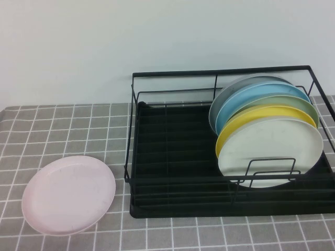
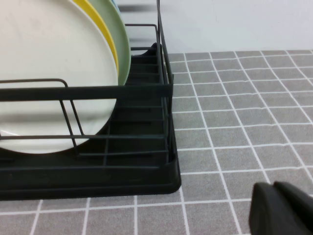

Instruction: Place plate on rack

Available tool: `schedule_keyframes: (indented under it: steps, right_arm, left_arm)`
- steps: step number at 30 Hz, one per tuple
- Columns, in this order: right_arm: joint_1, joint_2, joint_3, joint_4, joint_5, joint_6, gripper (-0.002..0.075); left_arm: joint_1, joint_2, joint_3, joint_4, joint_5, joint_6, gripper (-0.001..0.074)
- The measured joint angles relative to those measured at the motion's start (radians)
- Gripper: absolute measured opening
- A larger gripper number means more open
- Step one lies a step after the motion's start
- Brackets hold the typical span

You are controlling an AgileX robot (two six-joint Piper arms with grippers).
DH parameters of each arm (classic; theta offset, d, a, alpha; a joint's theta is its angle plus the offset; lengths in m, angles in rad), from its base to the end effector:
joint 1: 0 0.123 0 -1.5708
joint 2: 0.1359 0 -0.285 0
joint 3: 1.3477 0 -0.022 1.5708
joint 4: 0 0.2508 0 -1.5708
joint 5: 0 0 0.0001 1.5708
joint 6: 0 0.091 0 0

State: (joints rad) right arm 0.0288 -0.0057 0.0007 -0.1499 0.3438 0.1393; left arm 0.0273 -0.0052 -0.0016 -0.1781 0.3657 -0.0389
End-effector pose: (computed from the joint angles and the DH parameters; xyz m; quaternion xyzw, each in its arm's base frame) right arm 0.0533 -0.0031 0.1826 0.0033 0.7890 -0.0116 0.6142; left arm 0.0528 -0.0043 0.1816 -0.0731 0.7912 -0.0791 0.6020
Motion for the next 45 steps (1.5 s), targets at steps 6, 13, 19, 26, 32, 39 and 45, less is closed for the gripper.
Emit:
schedule_keyframes:
  steps: [6, 13, 19, 26, 32, 39, 45]
  right_arm:
    - [0.0, 0.0, 0.0, 0.0, 0.0, 0.0, -0.0001]
    - [0.0, 0.0, 0.0, 0.0, 0.0, 0.0, -0.0001]
    - [0.0, 0.0, 0.0, 0.0, 0.0, 0.0, -0.0001]
    - [0.0, 0.0, 0.0, 0.0, 0.0, 0.0, -0.0001]
    - [0.0, 0.0, 0.0, 0.126, -0.104, 0.087, -0.0001]
    - [0.0, 0.0, -0.001, 0.505, -0.423, 0.198, -0.0001]
    - [0.0, 0.0, -0.001, 0.554, -0.465, 0.184, -0.0001]
  left_arm:
    - [0.0, 0.0, 0.0, 0.0, 0.0, 0.0, -0.0002]
    - [0.0, 0.002, 0.0, 0.0, 0.0, 0.0, -0.0002]
    - [0.0, 0.002, 0.0, 0.0, 0.0, 0.0, -0.0002]
    - [0.0, 0.002, 0.0, 0.011, -0.002, -0.002, -0.0002]
    - [0.0, 0.002, 0.002, -0.187, -0.004, -0.002, -0.0002]
    - [0.0, 0.002, 0.002, -0.505, -0.008, -0.002, -0.0002]
    - [0.0, 0.002, 0.002, -0.838, -0.002, -0.002, -0.0002]
